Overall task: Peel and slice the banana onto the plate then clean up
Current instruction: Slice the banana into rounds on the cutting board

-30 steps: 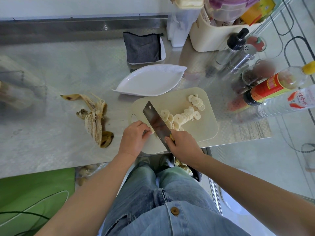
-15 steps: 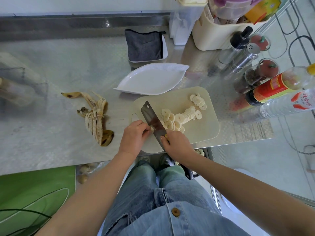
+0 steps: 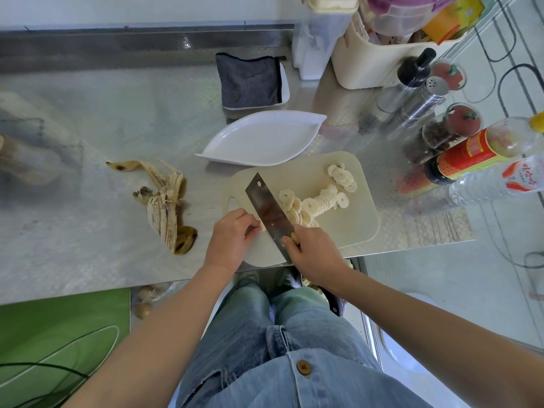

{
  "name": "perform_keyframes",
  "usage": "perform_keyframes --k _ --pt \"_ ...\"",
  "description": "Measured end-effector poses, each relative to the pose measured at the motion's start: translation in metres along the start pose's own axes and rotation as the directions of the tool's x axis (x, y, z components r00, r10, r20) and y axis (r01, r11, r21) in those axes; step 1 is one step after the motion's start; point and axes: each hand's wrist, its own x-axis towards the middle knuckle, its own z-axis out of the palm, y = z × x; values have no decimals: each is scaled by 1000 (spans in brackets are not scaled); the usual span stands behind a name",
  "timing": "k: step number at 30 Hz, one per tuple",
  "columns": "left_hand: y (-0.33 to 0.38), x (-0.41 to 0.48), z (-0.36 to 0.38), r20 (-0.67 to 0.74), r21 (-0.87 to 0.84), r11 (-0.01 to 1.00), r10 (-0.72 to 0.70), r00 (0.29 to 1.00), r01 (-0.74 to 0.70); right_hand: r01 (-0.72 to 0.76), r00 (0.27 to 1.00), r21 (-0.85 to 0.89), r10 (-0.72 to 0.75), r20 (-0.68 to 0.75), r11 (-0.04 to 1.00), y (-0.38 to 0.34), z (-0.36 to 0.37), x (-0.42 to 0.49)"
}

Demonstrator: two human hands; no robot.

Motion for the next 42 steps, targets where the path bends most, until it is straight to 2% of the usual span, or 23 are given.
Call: perform_keyframes --k 12,18,22,27,34,42 --pt "1 1 1 -15 24 1000 1 1000 0 -52 998 25 51 30 998 -7 15 12" --pt "1 2 0 -12 19 1000 1 1000 -1 -13 1000 -21 13 10 1000 -7 14 16" --pt "1 -2 -1 -11 6 1000 -21 1000 21 -17 999 -15 16 -28 1000 -2 4 9" --pt "3 -3 1 -33 40 998 -55 998 56 16 1000 -45 -17 -10 999 -1 -2 0" --pt "7 -7 2 -84 16 982 -184 979 186 33 999 -28 -33 8 999 -5 1 -1" --pt "5 -5 8 -109 8 981 -191 975 193 27 999 -55 -25 33 998 -7 4 4"
